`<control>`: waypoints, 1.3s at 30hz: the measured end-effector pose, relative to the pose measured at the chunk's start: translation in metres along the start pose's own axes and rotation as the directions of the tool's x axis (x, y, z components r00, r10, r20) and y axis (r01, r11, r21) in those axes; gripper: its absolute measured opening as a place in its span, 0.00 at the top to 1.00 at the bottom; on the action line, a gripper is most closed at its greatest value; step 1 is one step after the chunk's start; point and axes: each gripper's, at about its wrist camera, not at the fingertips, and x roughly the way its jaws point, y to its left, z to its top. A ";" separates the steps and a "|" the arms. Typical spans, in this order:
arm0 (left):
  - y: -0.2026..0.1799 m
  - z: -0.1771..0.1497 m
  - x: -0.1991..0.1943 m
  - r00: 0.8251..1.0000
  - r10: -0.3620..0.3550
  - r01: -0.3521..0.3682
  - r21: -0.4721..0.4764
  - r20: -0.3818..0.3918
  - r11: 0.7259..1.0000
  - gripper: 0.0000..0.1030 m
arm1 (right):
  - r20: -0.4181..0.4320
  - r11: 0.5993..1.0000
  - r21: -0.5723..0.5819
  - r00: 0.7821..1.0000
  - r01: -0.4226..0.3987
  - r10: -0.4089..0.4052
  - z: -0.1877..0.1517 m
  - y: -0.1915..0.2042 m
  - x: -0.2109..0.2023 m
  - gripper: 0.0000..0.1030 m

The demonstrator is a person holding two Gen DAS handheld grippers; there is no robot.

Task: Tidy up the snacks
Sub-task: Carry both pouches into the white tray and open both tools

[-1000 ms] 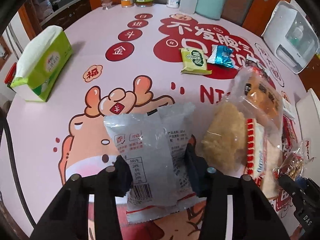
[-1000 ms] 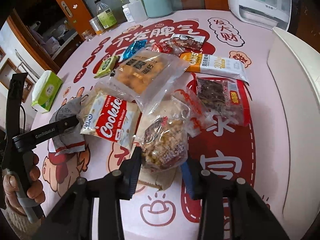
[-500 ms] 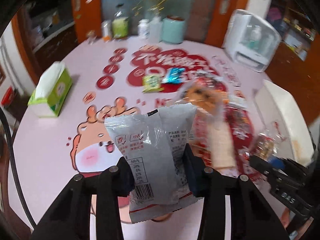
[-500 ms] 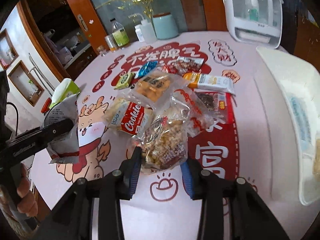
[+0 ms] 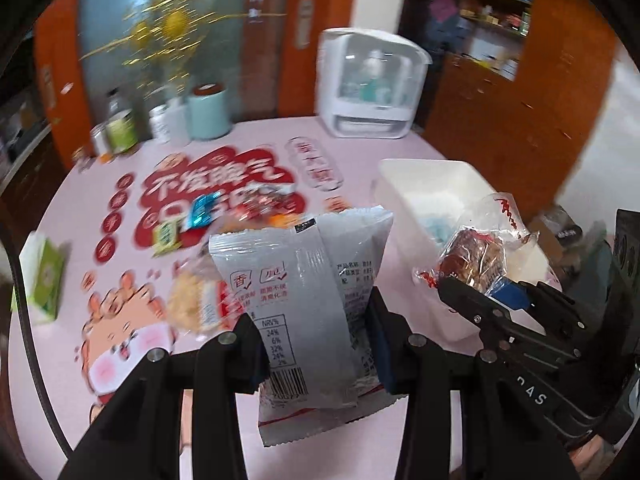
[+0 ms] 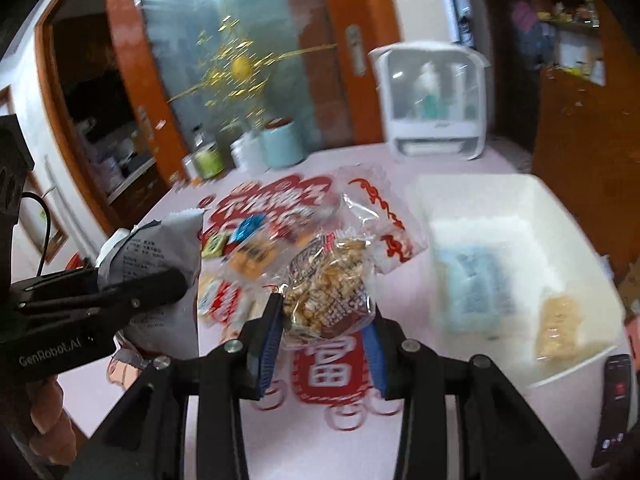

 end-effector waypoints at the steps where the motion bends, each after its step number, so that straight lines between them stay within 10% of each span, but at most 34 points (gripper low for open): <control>1: -0.011 0.007 0.003 1.000 -0.005 0.005 0.020 0.004 1.000 0.61 | 0.019 1.000 0.014 1.000 0.022 -0.022 0.003 -0.009 -0.005 0.63; 21: -0.160 0.124 0.083 0.990 -0.130 0.121 0.168 0.048 0.978 0.61 | 0.177 0.917 0.145 0.902 0.371 -0.393 0.061 -0.127 -0.038 0.62; 39: -0.186 0.100 0.222 0.981 -0.091 0.117 0.147 -0.171 0.982 0.59 | -0.104 0.869 0.192 0.890 0.457 -0.445 0.035 -0.195 0.050 0.62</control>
